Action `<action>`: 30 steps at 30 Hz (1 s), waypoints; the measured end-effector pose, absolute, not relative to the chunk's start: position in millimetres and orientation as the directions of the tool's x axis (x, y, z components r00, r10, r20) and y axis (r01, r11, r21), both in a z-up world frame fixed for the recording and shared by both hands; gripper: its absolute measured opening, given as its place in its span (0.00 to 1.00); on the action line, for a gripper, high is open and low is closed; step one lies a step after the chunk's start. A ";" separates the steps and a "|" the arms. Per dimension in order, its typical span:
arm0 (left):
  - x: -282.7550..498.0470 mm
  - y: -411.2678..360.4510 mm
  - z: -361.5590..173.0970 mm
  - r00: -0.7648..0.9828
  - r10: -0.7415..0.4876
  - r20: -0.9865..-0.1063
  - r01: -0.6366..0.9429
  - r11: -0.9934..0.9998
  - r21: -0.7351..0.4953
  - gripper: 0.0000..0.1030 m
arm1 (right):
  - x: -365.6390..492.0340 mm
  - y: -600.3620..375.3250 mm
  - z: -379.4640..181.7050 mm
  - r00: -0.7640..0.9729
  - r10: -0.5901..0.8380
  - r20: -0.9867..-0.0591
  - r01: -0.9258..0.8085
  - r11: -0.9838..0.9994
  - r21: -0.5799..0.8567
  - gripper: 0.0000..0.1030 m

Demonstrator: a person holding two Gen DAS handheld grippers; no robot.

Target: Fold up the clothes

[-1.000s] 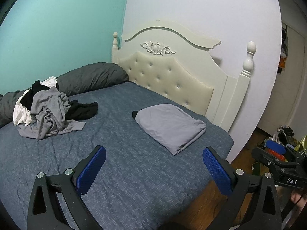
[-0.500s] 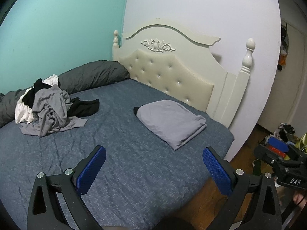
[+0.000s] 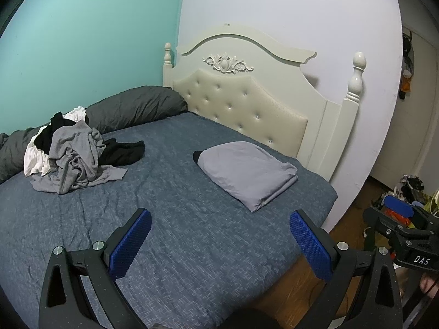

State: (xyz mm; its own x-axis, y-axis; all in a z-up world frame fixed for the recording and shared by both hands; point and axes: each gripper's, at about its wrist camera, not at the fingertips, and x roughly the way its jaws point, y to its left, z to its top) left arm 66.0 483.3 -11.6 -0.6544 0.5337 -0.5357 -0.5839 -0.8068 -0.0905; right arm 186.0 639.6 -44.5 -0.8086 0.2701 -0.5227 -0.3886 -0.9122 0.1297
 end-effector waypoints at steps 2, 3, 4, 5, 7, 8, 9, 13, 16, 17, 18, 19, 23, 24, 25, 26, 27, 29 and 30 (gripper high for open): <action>65.9 483.2 -12.5 -0.652 0.534 -0.538 -0.584 -0.807 -0.092 1.00 | 185.8 640.0 -45.7 -0.807 0.269 -0.525 -0.389 -0.912 0.131 0.96; 65.7 483.2 -13.0 -0.652 0.533 -0.539 -0.583 -0.807 -0.093 1.00 | 185.9 640.0 -46.3 -0.807 0.268 -0.526 -0.388 -0.912 0.131 0.96; 65.5 483.2 -13.4 -0.651 0.533 -0.540 -0.583 -0.807 -0.093 1.00 | 186.0 639.9 -46.9 -0.807 0.268 -0.527 -0.388 -0.912 0.131 0.96; 65.4 483.1 -13.9 -0.651 0.532 -0.541 -0.582 -0.807 -0.094 1.00 | 186.0 639.8 -47.2 -0.806 0.268 -0.528 -0.389 -0.912 0.131 0.96; 65.6 483.0 -14.9 -0.649 0.533 -0.542 -0.583 -0.807 -0.095 1.00 | 186.3 639.5 -47.7 -0.805 0.268 -0.529 -0.389 -0.912 0.130 0.96; 65.8 483.3 -15.3 -0.647 0.534 -0.544 -0.584 -0.806 -0.096 1.00 | 186.4 639.3 -47.9 -0.805 0.268 -0.529 -0.389 -0.912 0.130 0.96; 65.9 483.6 -15.8 -0.646 0.535 -0.545 -0.586 -0.805 -0.096 1.00 | 186.4 638.9 -48.2 -0.804 0.268 -0.530 -0.389 -0.912 0.129 0.96; 66.5 484.5 -16.8 -0.644 0.537 -0.545 -0.590 -0.802 -0.093 1.00 | 185.4 639.3 -48.8 -0.802 0.272 -0.532 -0.392 -0.911 0.126 0.96; 67.0 485.0 -17.4 -0.646 0.538 -0.542 -0.589 -0.802 -0.094 1.00 | 184.7 639.8 -49.9 -0.800 0.271 -0.535 -0.393 -0.911 0.126 0.96; 67.2 485.0 -17.6 -0.646 0.538 -0.542 -0.589 -0.803 -0.095 1.00 | 184.8 639.8 -50.3 -0.799 0.271 -0.536 -0.393 -0.911 0.126 0.96; 67.3 484.9 -18.0 -0.646 0.538 -0.541 -0.589 -0.802 -0.095 1.00 | 185.3 639.7 -50.5 -0.799 0.271 -0.537 -0.394 -0.911 0.126 0.96; 67.3 484.7 -18.3 -0.647 0.539 -0.540 -0.589 -0.802 -0.095 1.00 | 185.8 639.6 -50.8 -0.799 0.272 -0.537 -0.395 -0.910 0.126 0.96; 67.4 485.0 -19.1 -0.647 0.542 -0.537 -0.593 -0.800 -0.093 1.00 | 186.1 640.4 -51.7 -0.797 0.273 -0.539 -0.397 -0.909 0.126 0.96; 67.8 485.1 -19.1 -0.648 0.543 -0.534 -0.594 -0.799 -0.092 1.00 | 186.0 640.3 -52.0 -0.796 0.274 -0.539 -0.398 -0.909 0.126 0.96; 68.0 485.2 -19.2 -0.648 0.545 -0.532 -0.595 -0.798 -0.093 1.00 | 186.1 640.3 -52.2 -0.796 0.274 -0.540 -0.398 -0.909 0.126 0.96; 67.9 485.2 -19.2 -0.646 0.548 -0.532 -0.596 -0.797 -0.096 1.00 | 186.3 640.3 -52.3 -0.795 0.274 -0.540 -0.399 -0.908 0.127 0.96; 67.9 485.2 -19.2 -0.647 0.548 -0.531 -0.596 -0.797 -0.097 1.00 | 186.6 640.4 -52.3 -0.795 0.274 -0.541 -0.400 -0.908 0.127 0.96; 68.4 485.4 -19.0 -0.648 0.548 -0.529 -0.598 -0.796 -0.093 1.00 | 186.9 640.5 -52.3 -0.795 0.275 -0.541 -0.401 -0.907 0.128 0.96; 68.7 485.1 -19.1 -0.647 0.550 -0.527 -0.598 -0.796 -0.096 1.00 | 186.8 640.6 -52.3 -0.794 0.275 -0.542 -0.401 -0.907 0.127 0.96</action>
